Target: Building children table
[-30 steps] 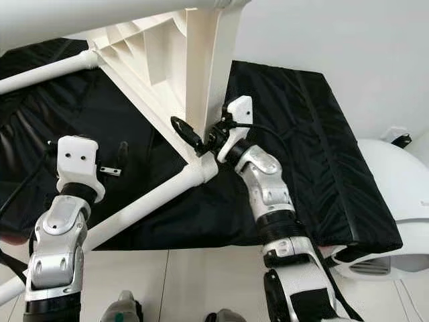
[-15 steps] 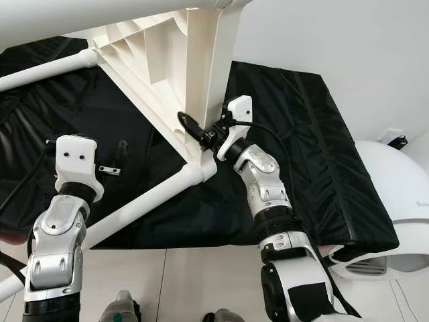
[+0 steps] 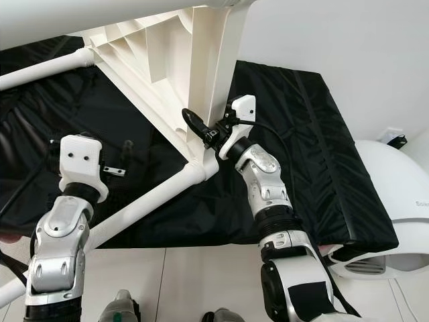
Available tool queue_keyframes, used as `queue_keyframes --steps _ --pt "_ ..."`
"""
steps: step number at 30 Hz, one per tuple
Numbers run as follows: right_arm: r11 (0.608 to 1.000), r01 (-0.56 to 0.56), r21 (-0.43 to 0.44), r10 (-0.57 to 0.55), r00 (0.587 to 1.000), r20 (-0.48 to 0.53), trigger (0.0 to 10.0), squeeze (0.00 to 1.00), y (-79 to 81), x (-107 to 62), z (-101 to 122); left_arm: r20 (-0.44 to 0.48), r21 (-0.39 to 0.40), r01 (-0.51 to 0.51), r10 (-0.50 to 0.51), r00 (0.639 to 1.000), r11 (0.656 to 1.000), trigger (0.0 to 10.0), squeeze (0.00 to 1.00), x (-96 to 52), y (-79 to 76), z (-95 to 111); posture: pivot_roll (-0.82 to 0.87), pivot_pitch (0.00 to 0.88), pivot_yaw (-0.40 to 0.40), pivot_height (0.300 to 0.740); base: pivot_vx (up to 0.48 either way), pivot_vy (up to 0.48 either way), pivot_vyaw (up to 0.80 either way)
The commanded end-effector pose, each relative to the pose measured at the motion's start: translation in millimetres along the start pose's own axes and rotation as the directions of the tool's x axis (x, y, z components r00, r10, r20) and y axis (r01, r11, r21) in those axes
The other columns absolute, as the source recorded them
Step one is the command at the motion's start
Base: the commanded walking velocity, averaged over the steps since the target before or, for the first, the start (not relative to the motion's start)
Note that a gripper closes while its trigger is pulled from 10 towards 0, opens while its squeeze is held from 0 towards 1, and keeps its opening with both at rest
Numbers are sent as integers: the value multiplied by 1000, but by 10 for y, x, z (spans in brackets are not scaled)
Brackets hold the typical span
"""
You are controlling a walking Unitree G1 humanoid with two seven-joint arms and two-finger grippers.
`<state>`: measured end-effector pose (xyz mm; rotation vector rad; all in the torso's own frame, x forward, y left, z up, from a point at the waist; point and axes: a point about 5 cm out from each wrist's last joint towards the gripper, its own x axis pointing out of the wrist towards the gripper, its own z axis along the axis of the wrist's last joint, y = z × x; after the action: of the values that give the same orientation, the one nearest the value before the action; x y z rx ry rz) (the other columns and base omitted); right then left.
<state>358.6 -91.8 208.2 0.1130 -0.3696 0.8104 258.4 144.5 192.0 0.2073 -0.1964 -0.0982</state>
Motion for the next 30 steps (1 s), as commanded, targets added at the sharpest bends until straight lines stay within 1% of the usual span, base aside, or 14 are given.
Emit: queue_keyframes --steps 1,2,4,8,12,17,19,22,24,25,26,27,29,30 --pt "1000 -7 -11 8 999 43 0 0 13 7 56 38 -33 88 -86 996 996 10000 0 -18 -132 76 174 78 -116 740 0 0 0" --pt "1000 16 -13 -15 999 49 0 0 -8 -14 64 53 -34 130 -128 990 991 10000 0 -25 -170 104 165 78 -109 740 0 0 0" --pt "999 41 -17 -40 998 56 0 0 -28 -37 73 63 -32 158 -156 986 987 10000 0 -28 -196 124 163 79 -107 740 0 0 0" --pt "998 65 -18 -64 996 65 0 0 -51 -65 83 70 -33 183 -181 981 982 10000 0 -28 -221 140 155 79 -101 740 0 0 0" --pt "977 207 -49 -201 974 105 0 0 -154 -234 152 104 -40 283 -278 955 958 10000 0 -8 -298 218 112 86 -61 740 0 0 0" --pt "961 271 -59 -261 956 135 0 0 -185 -355 206 106 -42 305 -299 948 951 10000 0 24 -304 226 83 89 -34 740 0 0 0" --pt "961 271 -59 -261 956 135 0 0 -185 -355 206 106 -42 305 -299 948 951 10000 0 24 -304 226 83 89 -34 740 0 0 0" --pt "954 289 -76 -273 948 165 0 0 -165 -445 265 108 -47 331 -324 940 942 10000 0 61 -320 233 45 94 -2 740 0 0 0" --pt "954 289 -76 -273 948 165 0 0 -165 -445 265 108 -47 331 -324 940 942 10000 0 61 -320 233 45 94 -2 740 0 0 0" --pt "941 325 -92 -305 934 187 0 0 -167 -503 309 111 -48 348 -341 933 936 10000 0 81 -330 237 28 98 12 740 0 0 0" --pt "941 325 -92 -305 934 187 0 0 -167 -503 309 111 -48 348 -341 933 936 10000 0 81 -330 237 28 98 12 740 0 0 0" --pt "925 363 -114 -336 920 203 0 0 -170 -564 350 114 -52 364 -357 927 930 10000 0 98 -342 242 13 101 22 740 0 0 0" --pt "925 363 -114 -336 920 203 0 0 -170 -564 350 114 -52 364 -357 927 930 10000 0 98 -342 242 13 101 22 740 0 0 0" --pt "906 404 -129 -372 903 215 0 0 -177 -633 381 116 -56 376 -368 923 925 10000 0 111 -354 246 7 103 26 740 0 0 0"
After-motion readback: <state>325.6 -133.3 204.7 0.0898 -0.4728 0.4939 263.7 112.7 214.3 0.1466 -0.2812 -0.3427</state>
